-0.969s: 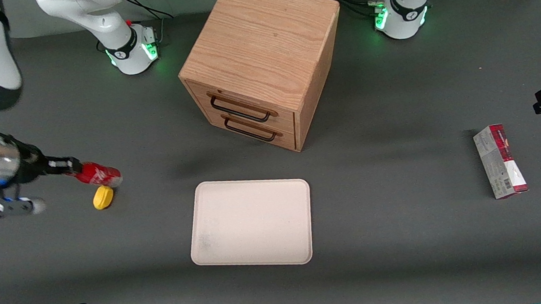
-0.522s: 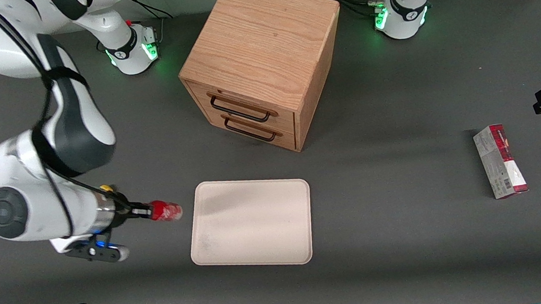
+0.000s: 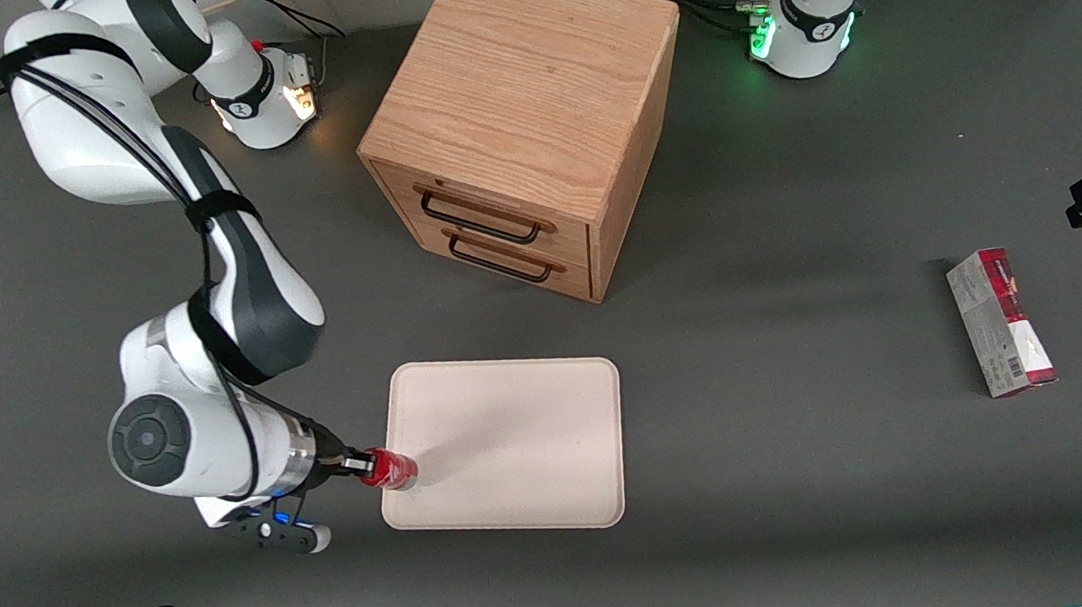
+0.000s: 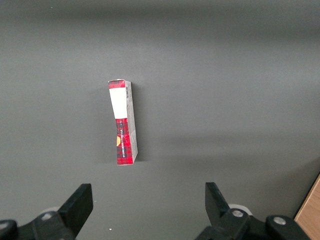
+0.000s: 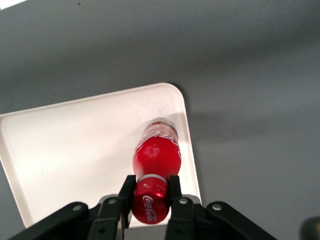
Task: Place coke bottle on tray
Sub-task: 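Lower the bottle onto the tray's corner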
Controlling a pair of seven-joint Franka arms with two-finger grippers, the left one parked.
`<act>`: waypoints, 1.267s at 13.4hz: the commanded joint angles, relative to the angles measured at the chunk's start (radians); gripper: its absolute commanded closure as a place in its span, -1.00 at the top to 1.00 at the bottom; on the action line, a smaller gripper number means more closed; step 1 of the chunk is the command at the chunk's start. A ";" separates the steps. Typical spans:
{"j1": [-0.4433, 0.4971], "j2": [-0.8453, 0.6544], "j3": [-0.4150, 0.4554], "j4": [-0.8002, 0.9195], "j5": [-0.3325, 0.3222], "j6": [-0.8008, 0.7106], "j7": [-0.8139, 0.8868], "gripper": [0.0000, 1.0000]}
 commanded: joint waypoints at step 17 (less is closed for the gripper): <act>0.026 0.055 -0.005 0.046 -0.057 0.038 0.027 1.00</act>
